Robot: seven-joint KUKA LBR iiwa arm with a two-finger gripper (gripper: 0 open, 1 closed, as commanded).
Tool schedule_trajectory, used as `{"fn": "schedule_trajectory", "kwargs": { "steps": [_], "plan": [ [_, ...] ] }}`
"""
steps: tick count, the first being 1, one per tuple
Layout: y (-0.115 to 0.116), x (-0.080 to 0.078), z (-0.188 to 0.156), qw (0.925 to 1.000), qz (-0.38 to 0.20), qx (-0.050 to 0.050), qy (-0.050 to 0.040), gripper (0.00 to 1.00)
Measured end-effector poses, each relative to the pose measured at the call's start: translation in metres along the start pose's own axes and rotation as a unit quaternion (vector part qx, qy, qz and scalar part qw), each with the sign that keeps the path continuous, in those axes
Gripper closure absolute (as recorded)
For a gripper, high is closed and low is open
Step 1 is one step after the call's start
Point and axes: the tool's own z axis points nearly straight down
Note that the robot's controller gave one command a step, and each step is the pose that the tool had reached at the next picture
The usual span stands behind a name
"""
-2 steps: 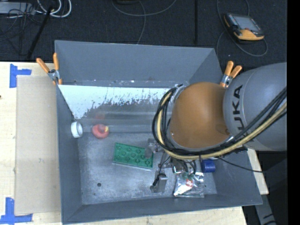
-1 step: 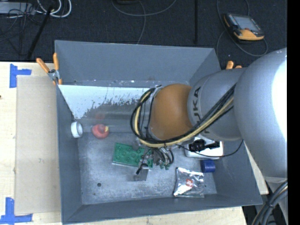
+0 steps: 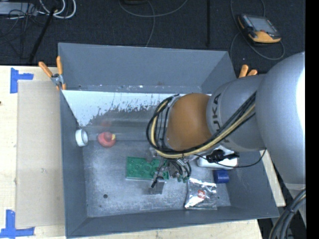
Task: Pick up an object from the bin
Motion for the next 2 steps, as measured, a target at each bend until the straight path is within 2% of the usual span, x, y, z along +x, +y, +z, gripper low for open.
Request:
{"fn": "schedule_trajectory", "kwargs": {
  "steps": [1, 2],
  "plan": [
    [0.001, -0.001, -0.002, 1.0, 0.001, -0.001, -0.0006, 1.0],
    [0.017, 0.005, -0.135, 1.0, 0.002, -0.001, -0.0024, 1.0]
  ]
}}
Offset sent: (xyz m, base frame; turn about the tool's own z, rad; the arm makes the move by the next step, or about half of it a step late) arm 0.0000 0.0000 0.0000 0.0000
